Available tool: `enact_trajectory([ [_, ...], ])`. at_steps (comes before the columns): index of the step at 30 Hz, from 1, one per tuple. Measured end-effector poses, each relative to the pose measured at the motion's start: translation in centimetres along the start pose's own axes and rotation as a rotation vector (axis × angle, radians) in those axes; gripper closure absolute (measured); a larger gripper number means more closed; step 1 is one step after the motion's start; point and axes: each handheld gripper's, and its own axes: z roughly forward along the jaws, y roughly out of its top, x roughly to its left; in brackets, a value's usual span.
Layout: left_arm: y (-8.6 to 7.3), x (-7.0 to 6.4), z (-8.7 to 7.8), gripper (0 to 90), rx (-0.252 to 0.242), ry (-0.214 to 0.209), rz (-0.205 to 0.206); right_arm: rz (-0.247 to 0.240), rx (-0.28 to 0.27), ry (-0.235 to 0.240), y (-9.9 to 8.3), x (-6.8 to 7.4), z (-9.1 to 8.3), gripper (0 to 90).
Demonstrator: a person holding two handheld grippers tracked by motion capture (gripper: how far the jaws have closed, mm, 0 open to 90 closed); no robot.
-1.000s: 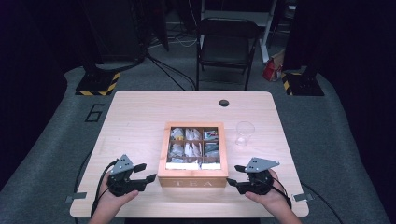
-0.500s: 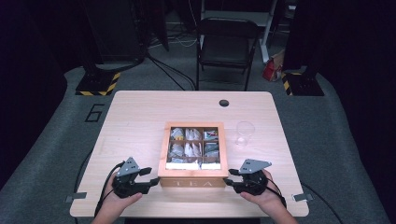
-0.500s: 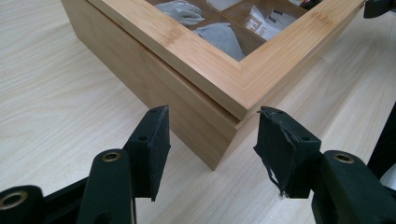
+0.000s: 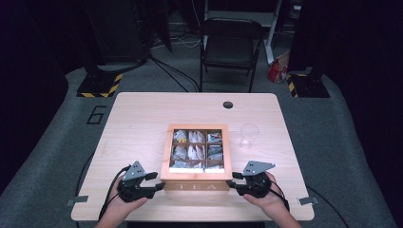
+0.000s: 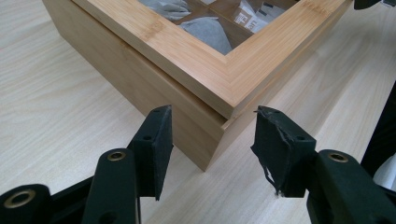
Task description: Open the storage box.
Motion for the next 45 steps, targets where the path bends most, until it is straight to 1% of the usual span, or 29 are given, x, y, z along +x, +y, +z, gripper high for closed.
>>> enact_trajectory([
  [1, 0.0, 0.0, 0.0, 47.1, 0.001, 0.003, 0.005, 0.006, -0.004, 0.001, 0.0, 0.0, 0.0, 59.7],
  [2, 0.1, -0.1, 0.0, 47.3, 0.0, 0.001, 0.003, -0.002, -0.009, 0.004, 0.1, -0.1, -0.1, 59.7],
  [3, 0.2, -0.1, 0.0, 47.3, 0.001, -0.005, 0.009, 0.004, -0.013, 0.007, 0.1, -0.1, -0.1, 59.7],
  [4, 0.2, -0.1, 0.0, 47.4, -0.001, -0.012, 0.002, 0.011, -0.014, 0.007, 0.1, -0.1, -0.3, 59.7],
  [6, 0.4, -0.2, 0.1, 47.9, -0.009, -0.002, 0.001, 0.019, -0.029, 0.012, 0.2, -0.1, -0.4, 59.7],
  [8, 0.6, -0.2, 0.2, 48.5, -0.007, 0.0, 0.001, 0.028, -0.039, 0.014, 0.3, -0.2, -0.5, 59.6],
  [9, 0.7, -0.3, 0.4, 48.7, -0.018, 0.012, 0.004, 0.035, -0.039, 0.011, 0.3, -0.1, -0.6, 59.7],
  [13, 1.2, -0.5, 0.6, 50.1, -0.019, 0.019, 0.012, 0.039, -0.057, 0.019, 0.4, -0.2, -0.7, 59.7],
  [14, 1.3, -0.6, 0.7, 50.1, -0.025, 0.026, 0.008, 0.045, -0.06, 0.017, 0.4, -0.2, -0.8, 59.7],
  [16, 1.5, -0.6, 0.6, 50.1, -0.022, 0.031, -0.001, 0.044, -0.067, 0.017, 0.5, -0.2, -0.9, 59.6],
  [17, 1.5, -0.6, 0.7, 50.1, -0.031, 0.035, -0.007, 0.044, -0.065, 0.018, 0.5, -0.2, -1.0, 59.6],
  [18, 1.6, -0.6, 0.6, 50.1, -0.032, 0.029, -0.012, 0.049, -0.068, 0.015, 0.5, -0.2, -1.0, 59.6],
  [19, 1.7, -0.6, 0.6, 50.0, -0.027, 0.022, -0.017, 0.05, -0.069, 0.015, 0.6, -0.2, -1.0, 59.6],
  [21, 1.9, -0.7, 0.6, 50.0, -0.03, 0.037, -0.007, 0.049, -0.075, 0.014, 0.6, -0.2, -1.0, 59.6],
  [22, 2.0, -0.7, 0.5, 49.9, -0.02, 0.029, 0.002, 0.049, -0.077, 0.02, 0.6, -0.3, -1.0, 59.6],
  [23, 2.1, -0.8, 0.6, 49.8, -0.024, 0.029, -0.002, 0.056, -0.08, 0.02, 0.6, -0.3, -1.0, 59.6],
  [25, 2.2, -0.7, 0.5, 49.4, -0.01, 0.024, 0.001, 0.058, -0.084, 0.022, 0.5, -0.3, -1.0, 59.2],
  [28, 2.4, -0.6, 0.5, 49.3, -0.008, 0.025, 0.001, 0.05, -0.085, 0.017, 0.6, -0.3, -1.0, 56.0],
  [29, 2.5, -0.7, 0.4, 49.3, -0.008, 0.023, -0.01, 0.049, -0.083, 0.012, 0.7, -0.3, -1.0, 54.8],
  [30, 2.7, -0.6, 0.2, 49.1, -0.007, 0.02, -0.007, 0.052, -0.089, 0.008, 0.8, -0.4, -1.1, 53.3],
  [31, 2.9, -0.6, 0.1, 49.1, -0.012, 0.023, -0.009, 0.065, -0.09, 0.005, 0.9, -0.4, -1.2, 52.2],
  [33, 3.3, -0.5, -0.3, 49.2, -0.014, 0.008, -0.025, 0.059, -0.101, -0.001, 1.2, -0.5, -1.5, 51.6],
  [34, 3.5, -0.4, -0.4, 49.2, -0.012, 0.004, -0.022, 0.061, -0.104, -0.004, 1.3, -0.5, -1.6, 51.3],
  [35, 3.7, -0.4, -0.5, 49.2, -0.016, 0.006, -0.031, 0.058, -0.101, -0.008, 1.5, -0.6, -1.7, 51.0],
  [36, 3.9, -0.3, -0.6, 49.2, -0.01, 0.007, -0.023, 0.066, -0.103, -0.01, 1.6, -0.6, -1.7, 50.7],
  [39, 4.6, -0.1, -0.8, 49.2, -0.004, 0.009, -0.02, 0.056, -0.101, -0.026, 2.0, -0.9, -1.9, 48.9],
  [41, 4.8, 0.0, -1.0, 49.2, -0.011, 0.01, -0.021, 0.048, -0.106, -0.037, 2.5, -1.1, -2.0, 47.3],
  [43, 5.1, 0.1, -1.2, 49.2, -0.022, 0.001, -0.041, 0.03, -0.111, -0.04, 2.9, -1.2, -2.1, 47.0],
  [45, 5.4, 0.2, -1.3, 49.2, -0.027, 0.007, -0.044, 0.024, -0.119, -0.048, 3.3, -1.2, -2.2, 46.5],
])
